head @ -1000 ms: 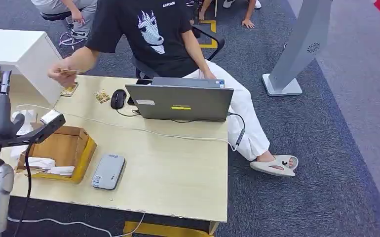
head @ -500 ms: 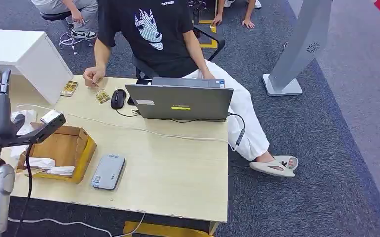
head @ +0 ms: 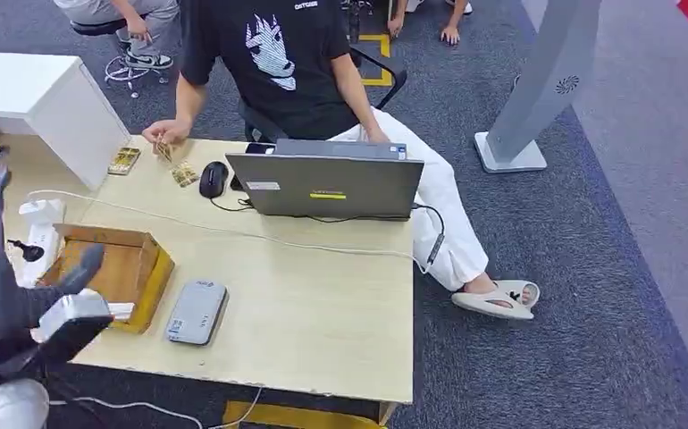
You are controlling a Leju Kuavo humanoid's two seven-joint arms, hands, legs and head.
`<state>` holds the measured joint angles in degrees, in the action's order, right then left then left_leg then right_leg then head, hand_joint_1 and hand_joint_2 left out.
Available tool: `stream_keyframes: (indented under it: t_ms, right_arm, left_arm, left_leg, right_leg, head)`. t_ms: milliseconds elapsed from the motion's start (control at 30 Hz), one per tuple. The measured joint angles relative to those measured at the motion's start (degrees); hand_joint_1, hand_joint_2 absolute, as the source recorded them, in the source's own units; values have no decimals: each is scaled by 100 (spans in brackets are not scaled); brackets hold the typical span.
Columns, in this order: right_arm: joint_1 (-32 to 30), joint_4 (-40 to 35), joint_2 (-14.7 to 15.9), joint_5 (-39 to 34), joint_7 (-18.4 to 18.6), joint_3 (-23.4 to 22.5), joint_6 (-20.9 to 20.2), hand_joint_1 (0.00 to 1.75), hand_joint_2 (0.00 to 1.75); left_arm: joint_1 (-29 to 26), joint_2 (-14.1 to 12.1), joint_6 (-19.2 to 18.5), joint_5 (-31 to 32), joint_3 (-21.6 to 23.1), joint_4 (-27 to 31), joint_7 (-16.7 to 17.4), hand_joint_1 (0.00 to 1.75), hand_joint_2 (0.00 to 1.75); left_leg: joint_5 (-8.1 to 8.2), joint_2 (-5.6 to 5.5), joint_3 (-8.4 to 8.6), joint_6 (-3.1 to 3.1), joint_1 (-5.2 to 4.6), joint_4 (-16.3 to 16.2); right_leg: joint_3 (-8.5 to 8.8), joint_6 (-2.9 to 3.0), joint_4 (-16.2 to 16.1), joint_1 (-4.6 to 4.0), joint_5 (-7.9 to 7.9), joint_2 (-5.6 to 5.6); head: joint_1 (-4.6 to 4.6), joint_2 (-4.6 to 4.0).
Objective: Pass the card to the sensor for recognition and then transmit it.
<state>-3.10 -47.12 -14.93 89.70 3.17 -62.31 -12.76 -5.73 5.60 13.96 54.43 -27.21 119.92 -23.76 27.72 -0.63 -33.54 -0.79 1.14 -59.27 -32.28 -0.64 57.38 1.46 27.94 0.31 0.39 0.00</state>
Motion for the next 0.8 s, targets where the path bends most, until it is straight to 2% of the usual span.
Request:
stream_keyframes:
  t_ms: [100, 333, 367, 467, 533, 700, 800]
  right_arm:
    - [1, -28, -7, -17, -7, -13, 4, 0, 175]
    - [-1, -33, -9, -59, -37, -90, -22, 0, 175]
    - [-1, -33, -9, -61, -35, -96, -22, 0, 175]
    - [-2, -15, -9, -100, -33, -107, -9, 0, 175]
    - [-3, -4, -9, -107, -33, -125, 0, 0, 175]
    - [-4, 7, -11, -136, -31, -144, 4, 0, 175]
    - [-9, 26, -11, -424, 94, -149, 44, 0, 175]
  left_arm:
    - [-255, 421, 7, -81, 4, 426, -114, 0, 175]
    - [-616, 770, 185, -224, 472, 1061, -373, 0, 175]
    - [-672, 799, 281, -186, 542, 1127, -429, 0, 175]
    - [-907, 937, 906, 124, 721, 1241, -579, 0, 175]
    - [-1019, 989, 1065, 161, 774, 1260, -616, 0, 175]
    - [-1143, 1065, 1036, 23, 826, 1293, -570, 0, 175]
    - [-1308, 1188, 682, -780, 739, 1293, -224, 0, 175]
  left_leg:
    - [1, -7, 0, 1, 1, 0]
    - [-3, -7, 1, -2, 5, 2]
    - [-3, -7, 1, -2, 5, 2]
    - [-3, -7, 2, -2, 5, 2]
    - [-3, -13, 1, -2, 5, 2]
    - [-3, -14, 0, -2, 5, 2]
    - [-2, -14, 0, -2, 5, 2]
  right_leg:
    - [3, -1, -1, -1, 1, -14]
    - [5, 0, 5, -5, 0, -13]
    - [6, 0, 6, -5, 0, -13]
    - [8, 0, 6, -5, 0, -13]
    - [8, -1, 6, -5, 1, -19]
    - [9, -1, 6, -5, 1, -21]
    - [13, 0, 6, -5, 1, -20]
  head:
    - [-2, 0]
    - [0, 0]
    - [0, 0]
    - [0, 0]
    - [0, 0]
    - [0, 0]
    - [0, 0]
